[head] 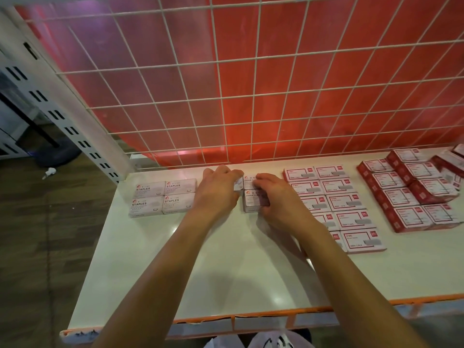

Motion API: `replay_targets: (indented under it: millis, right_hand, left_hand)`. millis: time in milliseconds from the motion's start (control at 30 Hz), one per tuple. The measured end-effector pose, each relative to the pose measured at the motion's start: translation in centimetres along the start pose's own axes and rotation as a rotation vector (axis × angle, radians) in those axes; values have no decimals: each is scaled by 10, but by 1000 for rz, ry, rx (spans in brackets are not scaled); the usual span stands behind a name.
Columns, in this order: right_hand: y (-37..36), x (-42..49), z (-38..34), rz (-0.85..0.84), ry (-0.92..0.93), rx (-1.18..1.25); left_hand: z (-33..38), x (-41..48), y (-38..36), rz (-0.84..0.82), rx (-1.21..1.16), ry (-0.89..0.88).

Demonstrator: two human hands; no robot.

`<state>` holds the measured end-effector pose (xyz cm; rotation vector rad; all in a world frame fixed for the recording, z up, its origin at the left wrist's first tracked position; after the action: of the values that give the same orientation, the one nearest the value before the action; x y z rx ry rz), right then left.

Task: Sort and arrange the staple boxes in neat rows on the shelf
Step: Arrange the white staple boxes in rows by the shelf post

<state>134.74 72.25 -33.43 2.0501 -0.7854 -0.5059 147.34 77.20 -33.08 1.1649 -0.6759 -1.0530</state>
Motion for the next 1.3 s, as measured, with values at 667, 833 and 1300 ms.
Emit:
replay_targets:
  millis: [667, 833, 1300]
  right_hand:
    - [7, -16, 5, 123, -20, -93]
    - [4, -32, -2, 223, -9, -107]
    - [2, -107, 8, 378, -71, -43]
  left_hand:
    - [6, -36, 1, 163, 16, -45]
    - [22, -48, 0, 174, -2, -130]
    - [81, -89, -21, 161, 27, -362]
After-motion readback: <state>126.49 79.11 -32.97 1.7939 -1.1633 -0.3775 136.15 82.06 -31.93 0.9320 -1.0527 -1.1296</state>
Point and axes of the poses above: each hand's wrist, its own x-axis towards the middle knuckle, its own y-axis out of the back of the hand, z = x × y, the point moved 5 cm from there along x, towards the middle knuckle, and after that the axes turned 2 degrees about x, right-handed, at the moved point
